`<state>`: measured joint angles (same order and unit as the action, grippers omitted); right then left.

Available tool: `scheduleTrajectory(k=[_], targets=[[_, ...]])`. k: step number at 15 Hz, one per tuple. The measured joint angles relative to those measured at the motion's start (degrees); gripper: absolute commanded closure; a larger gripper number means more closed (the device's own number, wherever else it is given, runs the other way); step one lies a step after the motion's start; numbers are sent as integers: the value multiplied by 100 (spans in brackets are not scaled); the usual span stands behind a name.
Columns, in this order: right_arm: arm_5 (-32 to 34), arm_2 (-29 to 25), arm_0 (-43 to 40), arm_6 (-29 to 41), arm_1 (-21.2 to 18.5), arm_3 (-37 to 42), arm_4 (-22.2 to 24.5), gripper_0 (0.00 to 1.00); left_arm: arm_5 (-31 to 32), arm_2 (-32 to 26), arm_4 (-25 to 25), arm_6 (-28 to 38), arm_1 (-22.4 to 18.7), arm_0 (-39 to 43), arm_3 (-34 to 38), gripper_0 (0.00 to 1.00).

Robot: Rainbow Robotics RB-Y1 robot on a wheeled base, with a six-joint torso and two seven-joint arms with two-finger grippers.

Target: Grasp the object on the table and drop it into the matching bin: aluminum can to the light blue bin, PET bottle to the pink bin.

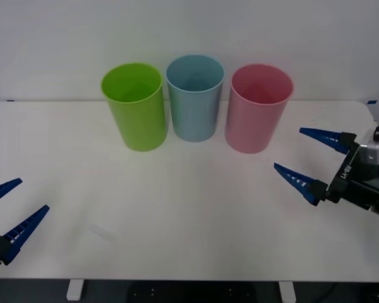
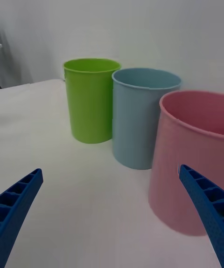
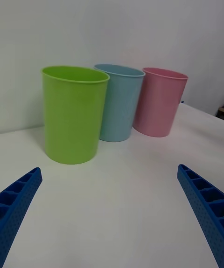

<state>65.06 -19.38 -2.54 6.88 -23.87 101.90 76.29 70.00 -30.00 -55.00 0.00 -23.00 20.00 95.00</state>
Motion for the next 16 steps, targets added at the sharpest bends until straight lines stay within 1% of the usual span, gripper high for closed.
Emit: scheduleTrajectory(k=[2,6,11,16], targets=[[115,-156,-215,-261,-25,4,-42,0,0,0,0,0,0,0,0,0],[368,-431,-531,-266,-83,59,-79,0,0,0,0,0,0,0,0,0],[906,-865,-891,-212,-79,133,-192,0,0,0,0,0,0,1,0,0],[939,-945,-1169,-162,-83,208,-237,0,0,0,0,0,0,1,0,0]])
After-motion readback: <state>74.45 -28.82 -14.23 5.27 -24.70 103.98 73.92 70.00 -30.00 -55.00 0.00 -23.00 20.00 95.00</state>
